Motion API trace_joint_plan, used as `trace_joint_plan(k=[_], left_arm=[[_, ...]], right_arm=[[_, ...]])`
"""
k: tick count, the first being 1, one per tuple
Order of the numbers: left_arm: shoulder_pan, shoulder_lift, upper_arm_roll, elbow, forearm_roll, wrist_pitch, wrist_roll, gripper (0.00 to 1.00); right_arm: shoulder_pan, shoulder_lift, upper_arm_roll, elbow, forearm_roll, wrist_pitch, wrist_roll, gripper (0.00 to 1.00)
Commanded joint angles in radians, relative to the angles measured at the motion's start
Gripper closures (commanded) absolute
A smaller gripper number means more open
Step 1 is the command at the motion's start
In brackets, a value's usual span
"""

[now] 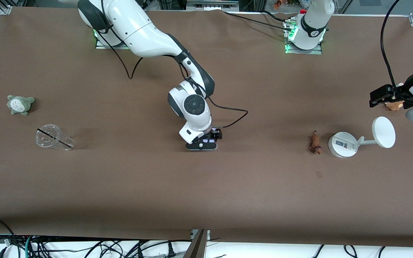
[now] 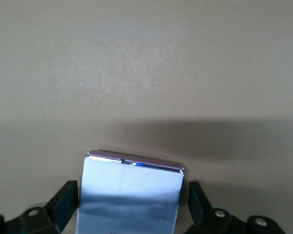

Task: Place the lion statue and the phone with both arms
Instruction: 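Grasp the white phone with the right gripper while the left gripper withdraws, then carry the phone with the right gripper toward the clear cup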

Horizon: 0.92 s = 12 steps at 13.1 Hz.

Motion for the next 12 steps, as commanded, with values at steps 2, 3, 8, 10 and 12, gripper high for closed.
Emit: trace_joint_plan(k=[2, 3, 8, 10, 12], left_arm=[[0.003, -0.013, -0.003, 0.008, -0.015, -0.014, 0.002, 0.0], [0.003, -0.013, -0.003, 0.008, -0.015, -0.014, 0.002, 0.0], [-0.025, -0.048, 0.029, -0.013, -0.02, -0.004, -0.003, 0.0], [-0.143, -0.129, 0.159, -0.113, -0.032, 0.047, 0.0, 0.0], [-0.186, -0.227, 0.209, -0.273, -0.035, 0.183, 0.005, 0.0]], right_arm=[[0.0, 0.03, 0.006, 0.033, 0.001, 0.003, 0.019, 0.0], [0.0, 0.03, 0.006, 0.032, 0.001, 0.004, 0.014, 0.15], [-0.012, 0.016, 0.005, 0.033, 0.002, -0.006, 0.048, 0.65], [-0.017, -0.022, 0.003, 0.032, 0.002, -0.026, 0.053, 1.0], [-0.03, -0.071, -0.003, 0.032, 0.001, -0.087, 0.045, 1.0]])
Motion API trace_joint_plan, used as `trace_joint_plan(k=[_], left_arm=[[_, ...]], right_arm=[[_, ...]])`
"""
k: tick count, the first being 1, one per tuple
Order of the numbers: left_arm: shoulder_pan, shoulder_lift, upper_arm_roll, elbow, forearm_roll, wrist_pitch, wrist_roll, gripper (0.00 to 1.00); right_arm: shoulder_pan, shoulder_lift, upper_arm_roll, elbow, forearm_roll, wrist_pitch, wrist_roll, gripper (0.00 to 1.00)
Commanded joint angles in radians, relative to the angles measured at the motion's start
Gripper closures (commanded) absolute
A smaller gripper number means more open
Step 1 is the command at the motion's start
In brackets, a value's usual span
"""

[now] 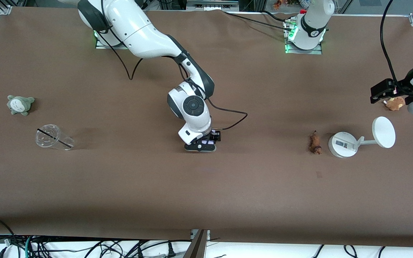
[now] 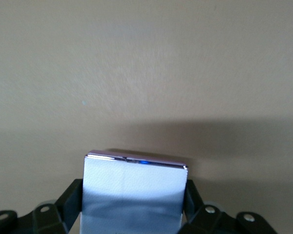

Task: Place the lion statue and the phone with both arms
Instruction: 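Carry the phone with the right gripper toward the clear cup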

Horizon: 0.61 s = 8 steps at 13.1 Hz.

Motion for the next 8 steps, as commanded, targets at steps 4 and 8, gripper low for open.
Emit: trace_joint_plan(k=[4, 8], left_arm=[[-0.092, -0.165, 0.081, -0.237, -0.048, 0.115, 0.002, 0.0], [-0.077, -0.141, 0.081, -0.22, -0.063, 0.095, 0.0, 0.0]], right_arm=[[-0.118, -0.243, -0.001, -0.005, -0.007, -0.402, -0.198, 1.0], [-0.21, -0.406, -0.085, -0.022, 0.0, -0.71, -0.465, 1.0]])
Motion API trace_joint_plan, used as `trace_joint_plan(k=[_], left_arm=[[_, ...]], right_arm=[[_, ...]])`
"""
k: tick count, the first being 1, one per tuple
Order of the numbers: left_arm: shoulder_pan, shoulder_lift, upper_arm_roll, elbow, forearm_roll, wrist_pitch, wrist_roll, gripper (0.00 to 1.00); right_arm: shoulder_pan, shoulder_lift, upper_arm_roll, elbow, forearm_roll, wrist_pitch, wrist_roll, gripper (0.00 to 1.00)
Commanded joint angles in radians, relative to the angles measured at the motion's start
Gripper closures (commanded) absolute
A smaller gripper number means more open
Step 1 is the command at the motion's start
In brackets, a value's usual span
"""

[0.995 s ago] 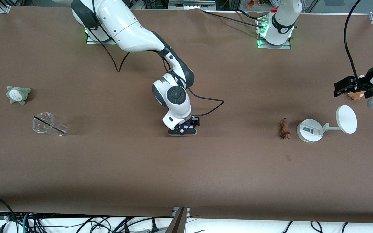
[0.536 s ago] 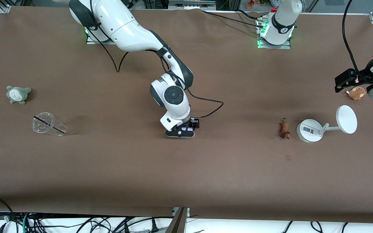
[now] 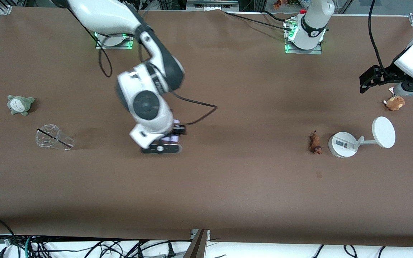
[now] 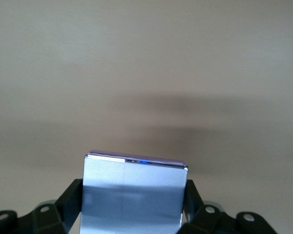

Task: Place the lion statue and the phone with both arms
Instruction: 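Carry the phone with the right gripper toward the clear cup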

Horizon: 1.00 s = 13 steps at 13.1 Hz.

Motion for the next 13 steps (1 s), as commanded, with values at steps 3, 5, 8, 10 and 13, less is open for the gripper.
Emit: trace_joint_plan(k=[3, 5, 8, 10, 13], left_arm=[[0.001, -0.001, 0.013, -0.006, -0.029, -0.004, -0.003, 0.0], [0.003, -0.001, 0.013, -0.006, -0.029, -0.006, -0.005, 0.0], [0.005, -0.001, 0.013, -0.006, -0.029, -0.021, -0.003, 0.0], [0.005, -0.001, 0.013, -0.005, -0.029, -0.021, -0.003, 0.0], [0.003, 0.003, 0.012, 0.008, -0.029, -0.021, -0.005, 0.0]], right_arm=[[-0.032, -0.174, -0.158, -0.078, 0.003, -0.195, -0.297, 1.0], [-0.032, -0.226, -0.232, -0.112, 0.003, -0.229, -0.377, 1.0], [-0.033, -0.28, -0.364, -0.213, 0.02, -0.2, -0.567, 1.0], [-0.033, -0.28, -0.442, -0.308, 0.097, -0.126, -0.618, 1.0], [-0.035, -0.28, -0.452, -0.484, 0.103, 0.101, -0.683, 1.0]])
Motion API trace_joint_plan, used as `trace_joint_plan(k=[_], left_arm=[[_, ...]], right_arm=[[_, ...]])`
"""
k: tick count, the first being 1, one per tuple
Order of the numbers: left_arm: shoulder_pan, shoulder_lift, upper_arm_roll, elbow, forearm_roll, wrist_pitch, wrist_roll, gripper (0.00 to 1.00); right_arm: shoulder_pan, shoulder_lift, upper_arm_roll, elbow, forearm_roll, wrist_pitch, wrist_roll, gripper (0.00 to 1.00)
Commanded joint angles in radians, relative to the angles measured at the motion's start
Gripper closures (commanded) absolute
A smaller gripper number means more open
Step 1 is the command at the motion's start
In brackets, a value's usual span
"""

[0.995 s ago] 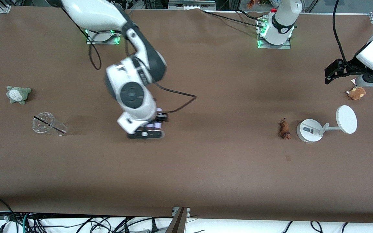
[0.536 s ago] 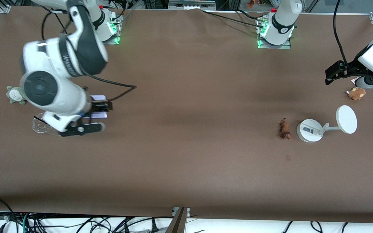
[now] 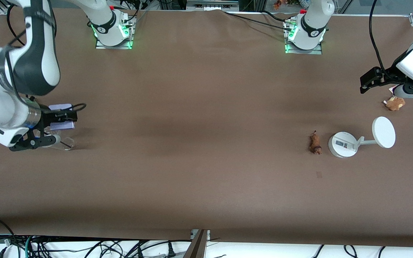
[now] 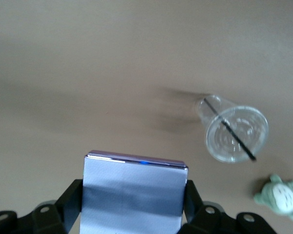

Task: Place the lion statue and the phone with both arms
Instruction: 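Lower the phone beside the clear cup and open the right gripper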

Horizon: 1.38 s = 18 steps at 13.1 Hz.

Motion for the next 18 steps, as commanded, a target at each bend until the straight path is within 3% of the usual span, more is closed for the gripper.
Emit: trace_joint_plan(k=[1, 4, 7, 13, 18], left_arm=[[0.0, -0.001, -0.001, 0.012, -0.016, -0.012, -0.005, 0.0], [0.0, -0.001, -0.001, 0.012, -0.016, -0.012, -0.005, 0.0], [0.0, -0.001, -0.001, 0.012, -0.016, -0.012, -0.003, 0.0], [0.0, -0.001, -0.001, 0.014, -0.016, -0.012, 0.002, 0.0], [0.0, -0.001, -0.001, 0.014, -0.016, -0.012, 0.003, 0.0]], right_arm=[[0.019, -0.033, -0.003, -0.177, 0.015, 0.193, -0.031, 1.0], [0.017, -0.013, -0.002, -0.307, 0.023, 0.412, -0.071, 1.0], [0.011, 0.038, 0.002, -0.409, 0.111, 0.589, -0.112, 1.0], [0.011, 0.16, 0.011, -0.414, 0.237, 0.738, -0.2, 1.0], [0.011, 0.243, 0.012, -0.412, 0.392, 0.818, -0.324, 1.0]])
